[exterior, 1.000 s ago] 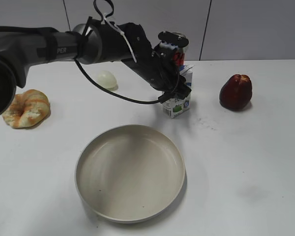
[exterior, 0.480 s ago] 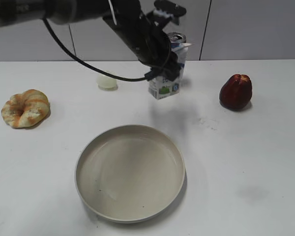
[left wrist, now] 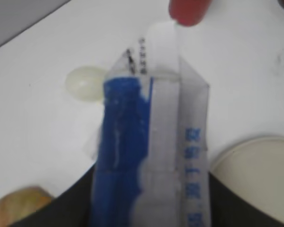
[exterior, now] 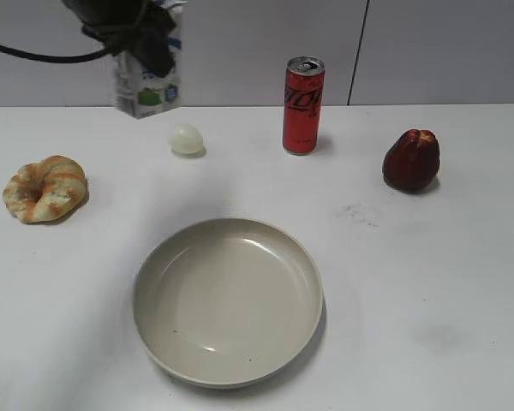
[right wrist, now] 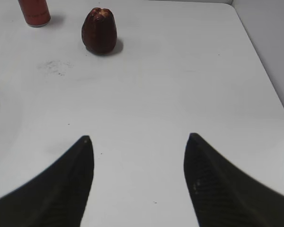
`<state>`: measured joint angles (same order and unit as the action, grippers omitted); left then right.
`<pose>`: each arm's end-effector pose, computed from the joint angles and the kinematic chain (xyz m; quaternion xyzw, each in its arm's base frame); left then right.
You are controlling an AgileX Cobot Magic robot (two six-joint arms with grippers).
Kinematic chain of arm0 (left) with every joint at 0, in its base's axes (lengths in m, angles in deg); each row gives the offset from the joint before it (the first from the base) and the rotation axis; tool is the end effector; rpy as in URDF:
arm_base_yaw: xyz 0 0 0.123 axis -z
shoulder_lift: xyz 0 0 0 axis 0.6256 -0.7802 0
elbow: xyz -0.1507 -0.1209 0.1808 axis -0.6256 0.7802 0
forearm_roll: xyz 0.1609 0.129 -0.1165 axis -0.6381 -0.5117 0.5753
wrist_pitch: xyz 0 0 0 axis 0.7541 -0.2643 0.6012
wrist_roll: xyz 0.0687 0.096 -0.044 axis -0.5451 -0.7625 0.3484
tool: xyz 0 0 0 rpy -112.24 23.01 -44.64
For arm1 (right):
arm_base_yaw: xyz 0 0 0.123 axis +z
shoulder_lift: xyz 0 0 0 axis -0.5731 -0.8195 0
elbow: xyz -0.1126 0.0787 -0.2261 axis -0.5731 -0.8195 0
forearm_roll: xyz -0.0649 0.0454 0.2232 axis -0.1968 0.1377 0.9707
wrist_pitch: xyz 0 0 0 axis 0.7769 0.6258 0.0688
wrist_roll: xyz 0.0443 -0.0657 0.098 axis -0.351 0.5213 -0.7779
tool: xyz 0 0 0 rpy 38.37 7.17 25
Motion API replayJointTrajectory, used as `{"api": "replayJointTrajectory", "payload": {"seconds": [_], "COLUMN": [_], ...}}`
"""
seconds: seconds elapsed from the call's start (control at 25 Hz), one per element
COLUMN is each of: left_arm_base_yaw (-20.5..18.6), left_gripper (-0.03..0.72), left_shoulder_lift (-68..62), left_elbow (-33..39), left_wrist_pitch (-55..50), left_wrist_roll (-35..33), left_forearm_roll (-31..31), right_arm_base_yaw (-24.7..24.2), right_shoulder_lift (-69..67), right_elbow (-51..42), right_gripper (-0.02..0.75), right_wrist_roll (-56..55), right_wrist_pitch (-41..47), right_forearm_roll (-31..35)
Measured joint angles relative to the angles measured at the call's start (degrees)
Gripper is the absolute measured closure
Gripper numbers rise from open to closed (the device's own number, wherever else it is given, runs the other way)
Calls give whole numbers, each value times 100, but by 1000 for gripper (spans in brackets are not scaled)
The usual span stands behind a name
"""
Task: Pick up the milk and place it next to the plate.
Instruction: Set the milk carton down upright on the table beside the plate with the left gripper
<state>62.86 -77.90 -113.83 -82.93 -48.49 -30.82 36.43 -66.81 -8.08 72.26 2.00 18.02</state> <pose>0.3801 -0.2052 0.2699 0.3540 0.8930 -0.1420 0.2388 0.0469 0.0037 0.2414 -0.0101 0.8437 0.0189 0.5363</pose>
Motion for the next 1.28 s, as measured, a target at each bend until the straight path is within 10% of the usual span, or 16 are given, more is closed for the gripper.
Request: {"api": "replayJointTrajectory", "payload": {"seconds": [0.36,0.84,1.28], "left_arm_base_yaw": [-608,-540,-16], "left_gripper": [378,378,378], "left_shoulder_lift": [1100,1894,1920], "left_elbow": [2043,5001,6107], "left_wrist_pitch": [37,1916,3301], "left_wrist_roll": [352,737,997], "left_forearm_roll": [-58,542,937], "right_arm_base_yaw": [0,0,0], "right_shoulder_lift": [0,0,0], "right_elbow": [0,0,0], "right_gripper": [279,279,279], "right_wrist_roll": [0,0,0], "right_wrist_pitch": [0,0,1], "right_forearm_roll": [0,0,0]}}
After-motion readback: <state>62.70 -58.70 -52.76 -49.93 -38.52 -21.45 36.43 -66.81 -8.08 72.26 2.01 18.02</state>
